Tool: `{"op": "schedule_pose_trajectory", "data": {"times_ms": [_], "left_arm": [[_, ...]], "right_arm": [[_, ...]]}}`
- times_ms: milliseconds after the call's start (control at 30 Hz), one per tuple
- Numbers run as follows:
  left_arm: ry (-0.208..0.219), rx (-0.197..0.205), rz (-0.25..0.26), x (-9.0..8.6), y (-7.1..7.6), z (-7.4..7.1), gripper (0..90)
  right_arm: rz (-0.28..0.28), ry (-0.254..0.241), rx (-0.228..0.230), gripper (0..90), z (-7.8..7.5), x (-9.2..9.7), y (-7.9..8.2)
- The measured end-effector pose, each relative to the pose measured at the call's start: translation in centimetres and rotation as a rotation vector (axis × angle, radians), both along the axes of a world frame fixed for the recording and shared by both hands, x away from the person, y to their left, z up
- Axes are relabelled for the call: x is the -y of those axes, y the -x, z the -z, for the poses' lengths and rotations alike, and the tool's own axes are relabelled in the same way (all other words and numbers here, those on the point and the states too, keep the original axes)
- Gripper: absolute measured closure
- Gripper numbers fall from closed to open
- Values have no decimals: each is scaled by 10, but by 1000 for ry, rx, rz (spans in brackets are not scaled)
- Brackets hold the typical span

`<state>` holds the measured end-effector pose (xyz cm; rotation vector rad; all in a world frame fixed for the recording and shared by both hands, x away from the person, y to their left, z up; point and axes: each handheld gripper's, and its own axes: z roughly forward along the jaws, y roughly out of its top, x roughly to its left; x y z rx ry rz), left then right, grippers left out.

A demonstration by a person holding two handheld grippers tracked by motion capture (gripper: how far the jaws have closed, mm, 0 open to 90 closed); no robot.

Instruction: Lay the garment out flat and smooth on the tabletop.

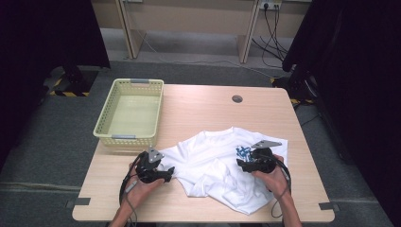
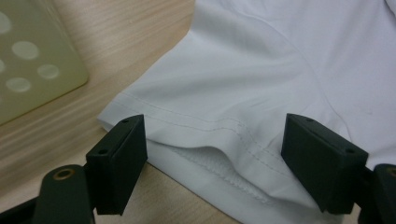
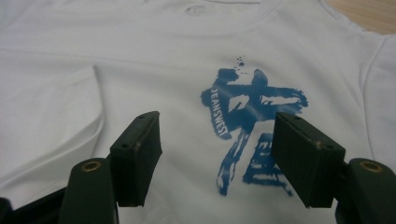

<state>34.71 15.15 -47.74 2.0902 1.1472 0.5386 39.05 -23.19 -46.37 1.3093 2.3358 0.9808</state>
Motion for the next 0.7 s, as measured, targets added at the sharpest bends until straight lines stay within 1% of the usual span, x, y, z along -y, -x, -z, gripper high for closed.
{"op": "schedule_pose_trajectory", "data": {"times_ms": [33,67,100,133,167,200,233,267,333,367,400,433,467,500,533,567,600,633,667,700], "left_arm": [[9,13,1,0,2,-2,222],[34,17,1,1,5,-4,222],[53,17,5,2,8,-5,215],[61,16,17,3,11,-6,215],[62,16,27,5,14,-6,214],[54,7,46,8,17,-4,210],[54,7,46,8,17,-4,208],[49,-2,45,9,17,-2,208],[39,-15,41,9,17,4,200],[60,-5,37,8,18,6,183],[60,0,36,7,18,7,184],[57,1,34,7,19,7,184],[57,2,31,7,20,7,183],[53,1,33,7,20,7,181],[53,1,33,7,20,7,177],[52,2,34,7,20,7,177],[51,1,35,7,20,7,177],[51,2,34,7,20,7,177],[51,1,34,7,20,7,177],[51,2,34,7,20,7,177]], "right_arm": [[0,-26,20,334,-4,6,12],[0,-26,20,334,-4,6,12],[-11,-47,13,333,-6,10,24],[-11,-47,13,333,-6,10,24],[-24,-44,6,333,-7,12,29],[-29,-43,18,333,-11,15,38],[-36,-48,18,333,-12,16,42],[-36,-48,18,333,-12,16,42],[-51,-49,18,333,-13,17,47],[-53,-48,19,334,-13,16,49],[-63,-39,14,360,-9,14,51],[-63,-39,14,360,-9,14,51],[-107,-4,12,448,-4,10,53],[-127,20,18,501,-3,8,54],[-127,20,18,501,-3,8,54],[-139,43,24,579,-1,6,55],[-178,81,42,737,2,5,58],[-189,75,50,797,2,6,60],[-207,77,55,831,2,7,62],[-213,74,60,849,0,8,64]]}}
